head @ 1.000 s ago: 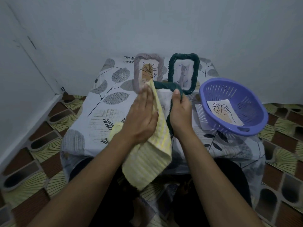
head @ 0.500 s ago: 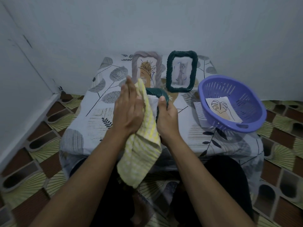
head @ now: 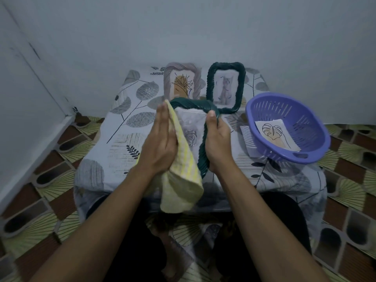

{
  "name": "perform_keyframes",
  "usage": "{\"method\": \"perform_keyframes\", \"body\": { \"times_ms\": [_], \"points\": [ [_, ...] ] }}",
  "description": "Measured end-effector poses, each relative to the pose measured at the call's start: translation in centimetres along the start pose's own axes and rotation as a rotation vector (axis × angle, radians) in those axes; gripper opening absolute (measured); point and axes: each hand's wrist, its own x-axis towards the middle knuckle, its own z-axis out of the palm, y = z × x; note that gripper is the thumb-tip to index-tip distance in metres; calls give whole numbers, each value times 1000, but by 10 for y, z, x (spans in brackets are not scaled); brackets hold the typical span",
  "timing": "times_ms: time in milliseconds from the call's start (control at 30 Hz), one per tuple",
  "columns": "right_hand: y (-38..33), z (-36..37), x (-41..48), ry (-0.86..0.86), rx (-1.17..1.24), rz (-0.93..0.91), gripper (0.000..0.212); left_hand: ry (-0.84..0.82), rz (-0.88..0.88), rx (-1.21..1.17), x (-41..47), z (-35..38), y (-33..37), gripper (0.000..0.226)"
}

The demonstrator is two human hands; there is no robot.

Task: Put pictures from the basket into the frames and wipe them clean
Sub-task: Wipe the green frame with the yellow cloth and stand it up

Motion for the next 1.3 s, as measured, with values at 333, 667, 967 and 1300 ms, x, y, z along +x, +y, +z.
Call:
{"method": "perform_keyframes", "body": {
  "times_ms": [333,667,967,1300],
  "points": [
    [-14,-10,15,36,45,16,32,-110,-73,-35,-4,0,20,67],
    [-11,-19,27,-176,-10,65,36,-18,-232,-208,-2,0,-1,60],
    [-18,-37,27,-506,-96,288,34,-132,-87,-91,34,-25,2,53],
    [1,-61,33,-295,426,465,66,270,-374,-270,18,-13,9,53]
  ]
}}
